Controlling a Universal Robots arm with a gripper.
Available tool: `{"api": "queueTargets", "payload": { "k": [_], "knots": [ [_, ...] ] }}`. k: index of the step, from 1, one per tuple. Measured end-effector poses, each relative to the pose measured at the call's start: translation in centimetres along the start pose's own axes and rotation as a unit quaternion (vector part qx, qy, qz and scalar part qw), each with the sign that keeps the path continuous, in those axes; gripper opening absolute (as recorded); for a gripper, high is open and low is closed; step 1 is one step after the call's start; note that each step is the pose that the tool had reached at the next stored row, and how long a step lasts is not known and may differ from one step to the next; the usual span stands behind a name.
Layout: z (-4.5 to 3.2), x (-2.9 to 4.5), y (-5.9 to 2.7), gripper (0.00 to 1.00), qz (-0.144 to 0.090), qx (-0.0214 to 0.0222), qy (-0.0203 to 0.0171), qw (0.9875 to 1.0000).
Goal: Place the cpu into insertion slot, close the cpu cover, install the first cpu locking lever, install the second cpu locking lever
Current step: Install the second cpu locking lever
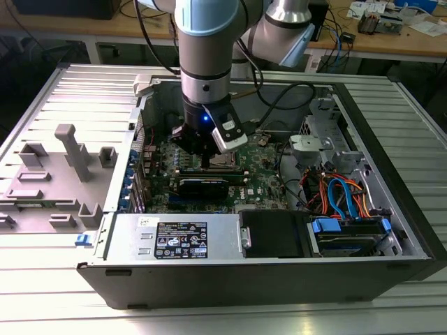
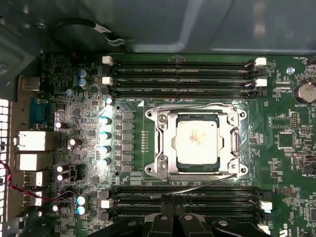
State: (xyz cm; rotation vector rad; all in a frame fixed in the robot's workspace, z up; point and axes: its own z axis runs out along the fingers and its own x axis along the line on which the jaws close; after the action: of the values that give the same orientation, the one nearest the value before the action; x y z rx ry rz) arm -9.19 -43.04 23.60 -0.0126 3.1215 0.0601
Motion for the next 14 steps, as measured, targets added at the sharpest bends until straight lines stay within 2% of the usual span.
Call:
{"api": "queueTargets", "payload": {
  "k": [1, 8, 11, 14],
  "knots": [
    [0.03, 0.16, -0.01, 0.11, -0.001, -0.0029, 0.0000, 1.0000],
    [0.72, 0.41, -0.26, 0.11, -0.005, -0.0041, 0.0001, 1.0000],
    [0.96, 0.54, -0.61, 0.11, -0.005, -0.0074, 0.0001, 1.0000],
    [1.09, 0.71, -0.69, 0.11, -0.005, -0.0243, -0.0001, 0.9997]
  ]
}}
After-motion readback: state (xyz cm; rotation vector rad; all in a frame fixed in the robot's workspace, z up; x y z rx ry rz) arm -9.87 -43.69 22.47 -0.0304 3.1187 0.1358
